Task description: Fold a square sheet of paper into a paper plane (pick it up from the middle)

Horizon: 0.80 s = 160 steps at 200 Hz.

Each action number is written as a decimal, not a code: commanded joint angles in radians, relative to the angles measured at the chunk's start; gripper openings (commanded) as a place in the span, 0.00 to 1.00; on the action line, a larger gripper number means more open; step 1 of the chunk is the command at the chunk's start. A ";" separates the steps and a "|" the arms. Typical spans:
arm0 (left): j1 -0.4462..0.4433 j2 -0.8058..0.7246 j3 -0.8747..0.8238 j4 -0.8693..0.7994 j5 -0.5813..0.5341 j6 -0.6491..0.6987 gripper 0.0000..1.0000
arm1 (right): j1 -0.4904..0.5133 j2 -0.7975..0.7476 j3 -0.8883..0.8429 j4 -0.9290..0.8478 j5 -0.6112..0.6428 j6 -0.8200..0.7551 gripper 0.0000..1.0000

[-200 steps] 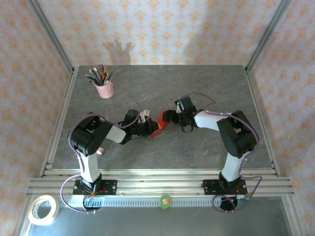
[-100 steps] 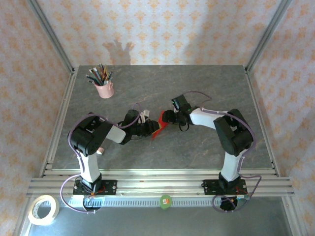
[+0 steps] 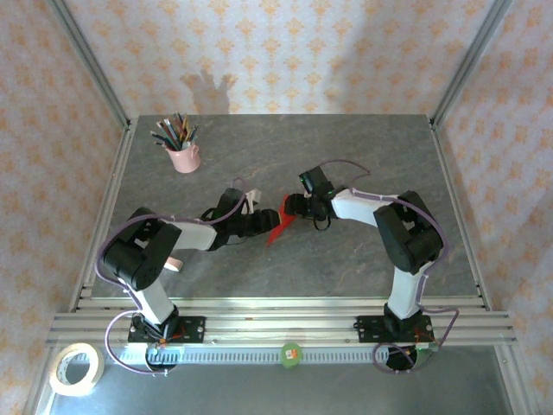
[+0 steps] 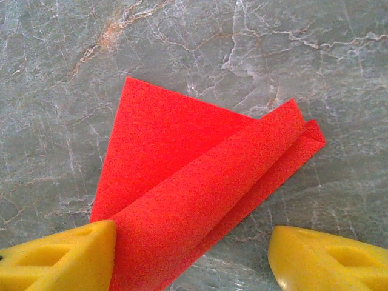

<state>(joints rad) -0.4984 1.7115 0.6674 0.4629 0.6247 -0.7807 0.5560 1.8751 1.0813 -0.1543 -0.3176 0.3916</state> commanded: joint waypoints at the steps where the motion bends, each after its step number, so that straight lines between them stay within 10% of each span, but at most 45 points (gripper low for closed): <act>1: -0.021 -0.015 0.026 -0.126 -0.072 0.085 0.52 | 0.007 0.130 -0.027 0.050 0.010 -0.003 0.70; 160: -0.039 0.074 0.063 -0.210 -0.111 0.126 0.31 | 0.007 0.153 -0.025 0.036 0.023 0.002 0.69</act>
<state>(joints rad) -0.5304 1.7432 0.7204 0.3058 0.5583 -0.6788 0.5560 1.8862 1.0870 -0.1619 -0.3130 0.3920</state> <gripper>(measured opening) 0.324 0.691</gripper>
